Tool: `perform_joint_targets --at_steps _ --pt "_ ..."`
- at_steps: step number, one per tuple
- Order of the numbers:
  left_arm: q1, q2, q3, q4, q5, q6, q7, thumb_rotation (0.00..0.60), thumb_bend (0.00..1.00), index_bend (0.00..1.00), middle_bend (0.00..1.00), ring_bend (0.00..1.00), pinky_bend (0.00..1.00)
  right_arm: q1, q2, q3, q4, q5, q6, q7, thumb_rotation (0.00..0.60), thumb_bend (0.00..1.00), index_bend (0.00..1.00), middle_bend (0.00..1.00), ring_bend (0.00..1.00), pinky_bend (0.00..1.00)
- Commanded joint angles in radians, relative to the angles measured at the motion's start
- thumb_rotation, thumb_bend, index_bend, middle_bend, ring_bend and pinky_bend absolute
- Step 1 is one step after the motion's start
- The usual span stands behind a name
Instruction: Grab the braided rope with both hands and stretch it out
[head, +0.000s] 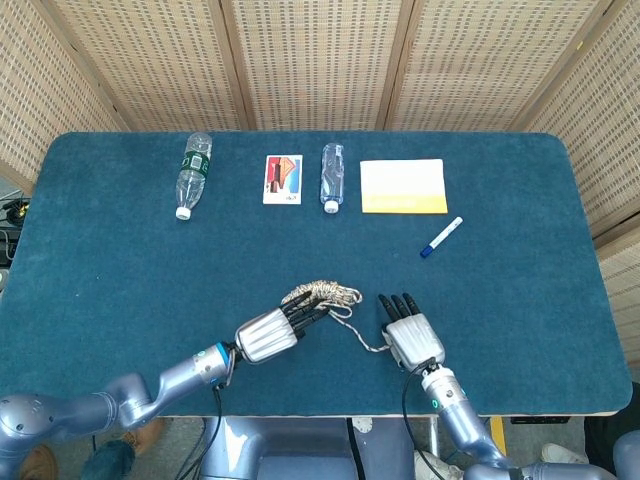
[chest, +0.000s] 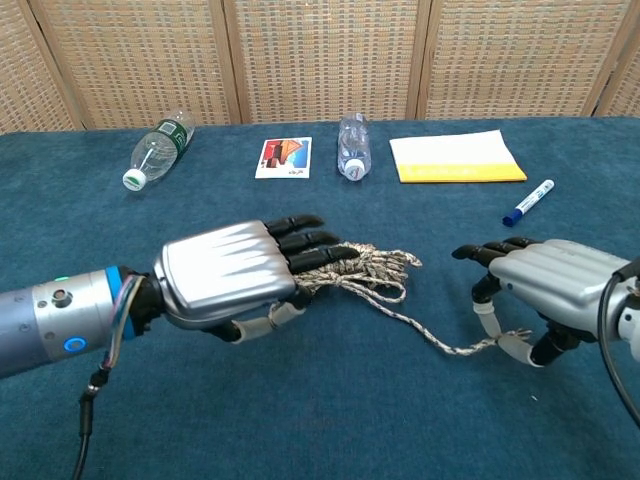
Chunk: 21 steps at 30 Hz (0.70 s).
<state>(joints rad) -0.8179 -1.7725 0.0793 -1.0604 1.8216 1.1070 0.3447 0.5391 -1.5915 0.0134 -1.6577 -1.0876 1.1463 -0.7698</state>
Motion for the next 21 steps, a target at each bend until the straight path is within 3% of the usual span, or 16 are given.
perform_joint_targets --at_steps 1,10,21 --pt "0.042 0.068 -0.013 -0.034 -0.036 0.053 -0.026 0.6 0.46 0.78 0.0 0.0 0.0 -0.005 0.012 0.008 0.005 -0.02 0.023 0.007 0.6 0.43 0.66 0.0 0.0 0.0" --pt "0.095 0.199 -0.024 -0.046 -0.079 0.114 -0.092 0.6 0.48 0.79 0.0 0.0 0.0 -0.028 0.059 0.036 0.077 -0.066 0.103 0.008 0.6 0.43 0.67 0.0 0.0 0.0" --pt "0.147 0.224 -0.011 0.061 -0.099 0.153 -0.199 0.6 0.48 0.79 0.0 0.0 0.0 -0.066 0.122 0.052 0.14 -0.044 0.119 0.049 0.6 0.43 0.67 0.0 0.0 0.0"
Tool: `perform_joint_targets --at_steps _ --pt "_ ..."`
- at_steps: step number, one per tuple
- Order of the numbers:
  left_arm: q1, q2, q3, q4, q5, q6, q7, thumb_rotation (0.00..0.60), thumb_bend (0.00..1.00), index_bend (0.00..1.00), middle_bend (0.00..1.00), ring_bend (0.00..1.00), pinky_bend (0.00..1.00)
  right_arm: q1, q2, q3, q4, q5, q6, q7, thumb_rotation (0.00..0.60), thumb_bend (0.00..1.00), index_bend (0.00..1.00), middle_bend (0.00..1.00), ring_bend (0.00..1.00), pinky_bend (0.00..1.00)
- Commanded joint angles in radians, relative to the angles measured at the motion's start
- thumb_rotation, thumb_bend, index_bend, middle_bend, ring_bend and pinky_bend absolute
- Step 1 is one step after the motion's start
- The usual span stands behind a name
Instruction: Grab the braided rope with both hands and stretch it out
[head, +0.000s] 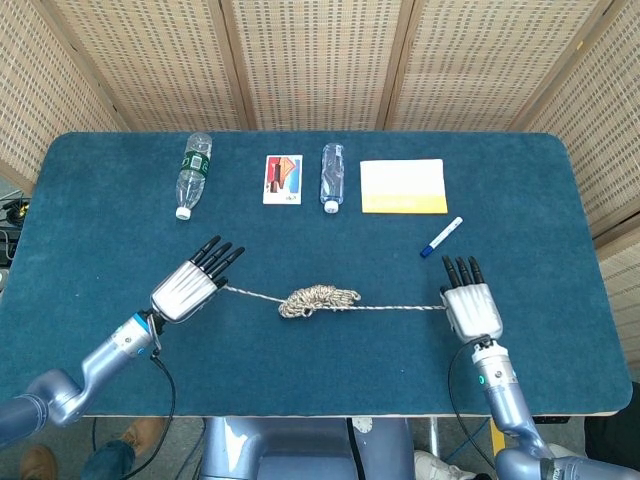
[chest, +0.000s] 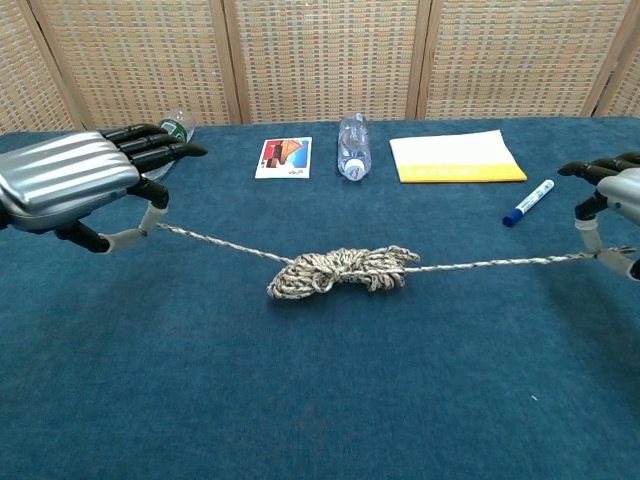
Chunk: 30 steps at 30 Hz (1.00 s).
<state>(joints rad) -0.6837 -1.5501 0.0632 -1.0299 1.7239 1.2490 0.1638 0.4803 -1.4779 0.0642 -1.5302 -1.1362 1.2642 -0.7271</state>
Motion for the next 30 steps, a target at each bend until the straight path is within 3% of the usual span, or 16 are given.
perform_joint_targets --at_steps 1,6,15,16,19,21,23,24,26,30 --pt "0.017 0.001 0.007 0.043 -0.001 0.015 -0.022 0.6 0.48 0.79 0.0 0.0 0.0 -0.01 0.011 0.001 0.02 0.006 0.001 0.007 0.6 0.43 0.67 0.0 0.0 0.0" --pt "0.04 -0.002 0.011 0.1 -0.007 0.031 -0.058 0.6 0.48 0.79 0.0 0.0 0.0 -0.027 0.018 -0.004 0.084 0.0 0.013 0.003 0.6 0.43 0.67 0.0 0.0 0.0" --pt "0.057 -0.011 0.012 0.16 -0.007 0.049 -0.099 0.6 0.48 0.78 0.0 0.0 0.0 -0.047 0.025 -0.003 0.107 -0.001 0.003 0.023 0.6 0.43 0.67 0.0 0.0 0.0" --pt "0.058 -0.013 0.014 0.168 -0.002 0.053 -0.101 0.6 0.48 0.76 0.0 0.0 0.0 -0.049 0.025 -0.003 0.105 -0.002 0.003 0.024 0.6 0.43 0.67 0.0 0.0 0.0" --pt "0.065 -0.016 0.014 0.172 -0.009 0.051 -0.118 0.6 0.43 0.49 0.0 0.0 0.0 -0.055 0.024 0.002 0.095 -0.007 0.011 0.029 0.6 0.42 0.6 0.0 0.0 0.0" --pt "0.074 -0.01 0.008 0.162 -0.025 0.048 -0.134 0.6 0.26 0.22 0.0 0.0 0.0 -0.061 0.03 0.003 0.079 -0.02 0.021 0.046 0.6 0.3 0.4 0.0 0.0 0.0" --pt "0.085 0.002 -0.004 0.133 -0.047 0.048 -0.141 0.6 0.09 0.04 0.0 0.0 0.0 -0.068 0.04 0.006 0.06 -0.033 0.028 0.073 0.6 0.16 0.2 0.0 0.0 0.0" --pt "0.093 0.013 -0.013 0.108 -0.061 0.052 -0.147 0.6 0.03 0.0 0.0 0.0 0.0 -0.073 0.047 0.008 0.047 -0.045 0.037 0.094 0.6 0.09 0.11 0.0 0.0 0.0" --pt "0.123 0.061 -0.044 0.01 -0.109 0.081 -0.173 0.6 0.0 0.0 0.0 0.0 0.0 -0.093 0.074 0.01 0.01 -0.095 0.079 0.165 0.6 0.03 0.03 0.0 0.0 0.0" --pt "0.185 0.17 -0.088 -0.196 -0.191 0.128 -0.168 0.6 0.0 0.0 0.0 0.0 0.0 -0.136 0.122 0.012 -0.04 -0.18 0.163 0.296 0.6 0.0 0.0 0.0 0.0 0.0"
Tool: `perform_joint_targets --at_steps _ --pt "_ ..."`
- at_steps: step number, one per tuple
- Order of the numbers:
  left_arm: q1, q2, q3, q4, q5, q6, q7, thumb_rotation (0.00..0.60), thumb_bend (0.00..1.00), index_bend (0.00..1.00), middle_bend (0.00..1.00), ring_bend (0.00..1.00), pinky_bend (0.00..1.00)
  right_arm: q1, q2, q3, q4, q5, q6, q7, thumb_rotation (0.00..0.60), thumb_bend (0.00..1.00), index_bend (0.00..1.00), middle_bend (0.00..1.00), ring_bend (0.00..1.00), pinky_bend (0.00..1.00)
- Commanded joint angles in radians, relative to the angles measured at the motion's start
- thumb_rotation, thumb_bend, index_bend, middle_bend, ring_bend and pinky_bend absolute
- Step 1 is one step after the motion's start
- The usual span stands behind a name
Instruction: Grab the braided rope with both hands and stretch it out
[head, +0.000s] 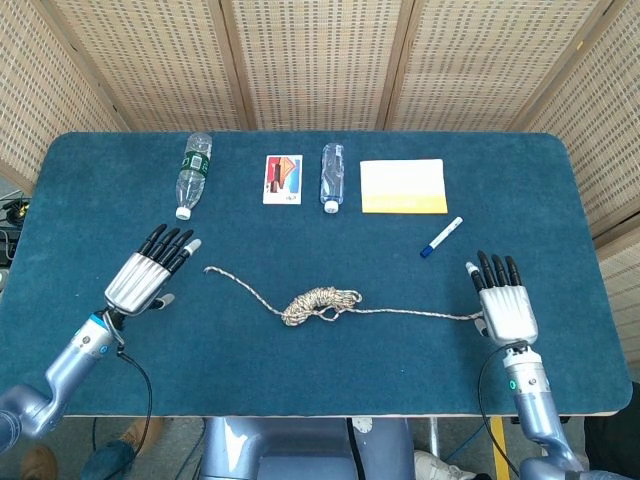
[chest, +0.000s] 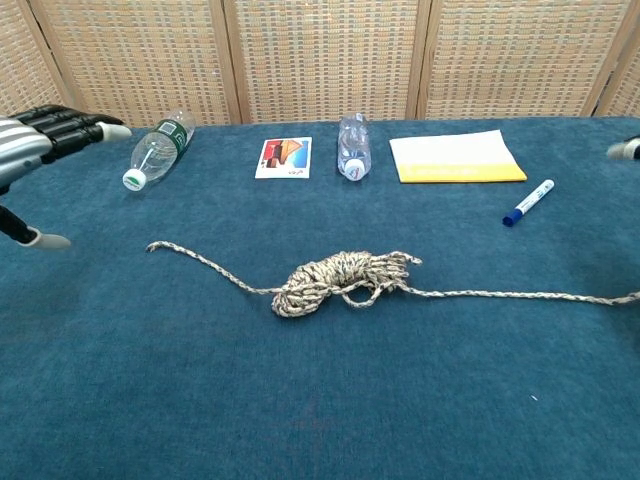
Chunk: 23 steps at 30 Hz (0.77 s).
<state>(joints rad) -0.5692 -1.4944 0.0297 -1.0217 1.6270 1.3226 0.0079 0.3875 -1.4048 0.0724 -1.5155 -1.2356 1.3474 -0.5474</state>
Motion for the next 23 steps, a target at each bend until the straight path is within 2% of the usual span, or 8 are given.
perform_joint_targets --at_steps 1,6,11,15,23 --pt "0.093 0.152 -0.061 -0.273 -0.118 0.069 -0.004 0.6 0.0 0.0 0.0 0.0 0.0 -0.059 0.065 0.002 -0.066 -0.105 0.105 0.154 0.6 0.0 0.0 0.0 0.0 0.0" --pt "0.177 0.247 -0.075 -0.462 -0.169 0.152 0.042 0.6 0.0 0.0 0.0 0.0 0.0 -0.112 0.107 -0.002 -0.114 -0.151 0.186 0.214 0.6 0.0 0.0 0.0 0.0 0.0" --pt "0.301 0.318 -0.023 -0.617 -0.153 0.264 0.049 0.6 0.0 0.0 0.0 0.0 0.0 -0.169 0.172 -0.047 -0.193 -0.241 0.243 0.258 0.6 0.0 0.0 0.0 0.0 0.0" --pt "0.372 0.338 0.018 -0.673 -0.145 0.307 0.064 0.6 0.0 0.0 0.0 0.0 0.0 -0.196 0.202 -0.08 -0.228 -0.308 0.265 0.267 0.6 0.0 0.0 0.0 0.0 0.0" --pt "0.448 0.33 0.041 -0.701 -0.132 0.357 0.061 0.6 0.0 0.0 0.0 0.0 0.0 -0.236 0.196 -0.104 -0.265 -0.377 0.303 0.223 0.6 0.0 0.0 0.0 0.0 0.0"
